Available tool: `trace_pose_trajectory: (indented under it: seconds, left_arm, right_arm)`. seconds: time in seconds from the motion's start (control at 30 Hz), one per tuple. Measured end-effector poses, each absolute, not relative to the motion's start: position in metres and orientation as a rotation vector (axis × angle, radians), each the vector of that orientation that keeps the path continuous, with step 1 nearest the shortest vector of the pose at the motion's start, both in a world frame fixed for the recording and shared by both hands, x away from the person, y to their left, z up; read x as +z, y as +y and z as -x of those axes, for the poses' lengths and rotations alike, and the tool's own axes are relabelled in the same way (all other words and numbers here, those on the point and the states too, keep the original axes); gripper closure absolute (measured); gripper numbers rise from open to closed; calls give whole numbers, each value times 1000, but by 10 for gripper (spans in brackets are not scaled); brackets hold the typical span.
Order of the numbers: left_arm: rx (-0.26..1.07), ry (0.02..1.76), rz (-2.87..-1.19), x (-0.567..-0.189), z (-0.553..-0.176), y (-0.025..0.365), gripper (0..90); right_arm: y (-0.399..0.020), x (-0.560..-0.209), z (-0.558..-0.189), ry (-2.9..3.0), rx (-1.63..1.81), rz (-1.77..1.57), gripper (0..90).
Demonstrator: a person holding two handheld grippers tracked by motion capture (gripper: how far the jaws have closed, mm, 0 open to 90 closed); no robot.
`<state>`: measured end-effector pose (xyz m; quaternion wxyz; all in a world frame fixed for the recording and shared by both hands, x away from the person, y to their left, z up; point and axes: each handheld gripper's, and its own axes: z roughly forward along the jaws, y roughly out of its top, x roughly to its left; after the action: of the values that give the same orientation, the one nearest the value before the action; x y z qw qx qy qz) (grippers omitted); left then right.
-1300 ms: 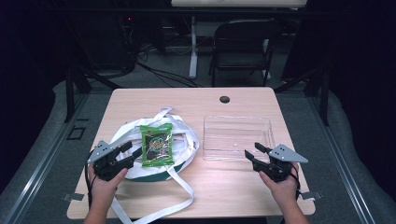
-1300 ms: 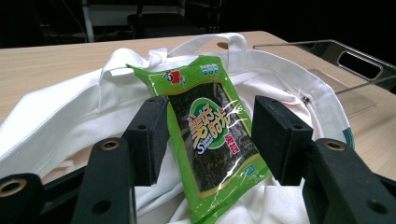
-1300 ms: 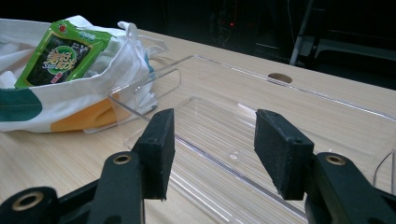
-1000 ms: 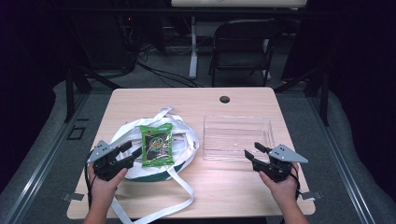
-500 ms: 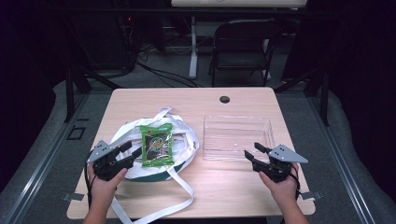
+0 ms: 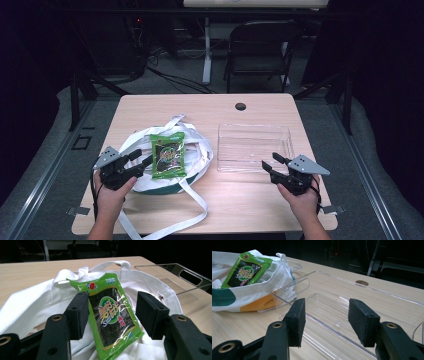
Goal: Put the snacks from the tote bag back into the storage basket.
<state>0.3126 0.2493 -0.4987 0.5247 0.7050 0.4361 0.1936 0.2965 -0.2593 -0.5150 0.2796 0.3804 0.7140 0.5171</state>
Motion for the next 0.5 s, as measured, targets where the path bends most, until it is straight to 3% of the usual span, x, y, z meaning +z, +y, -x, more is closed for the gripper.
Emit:
trace_pose_trajectory:
  seconds: [0.5]
  left_arm:
    - [374, 1148, -1769, -480, -338, 243, 419]
  right_arm:
    - [-260, -515, -297, 1916, 1392, -1027, 476]
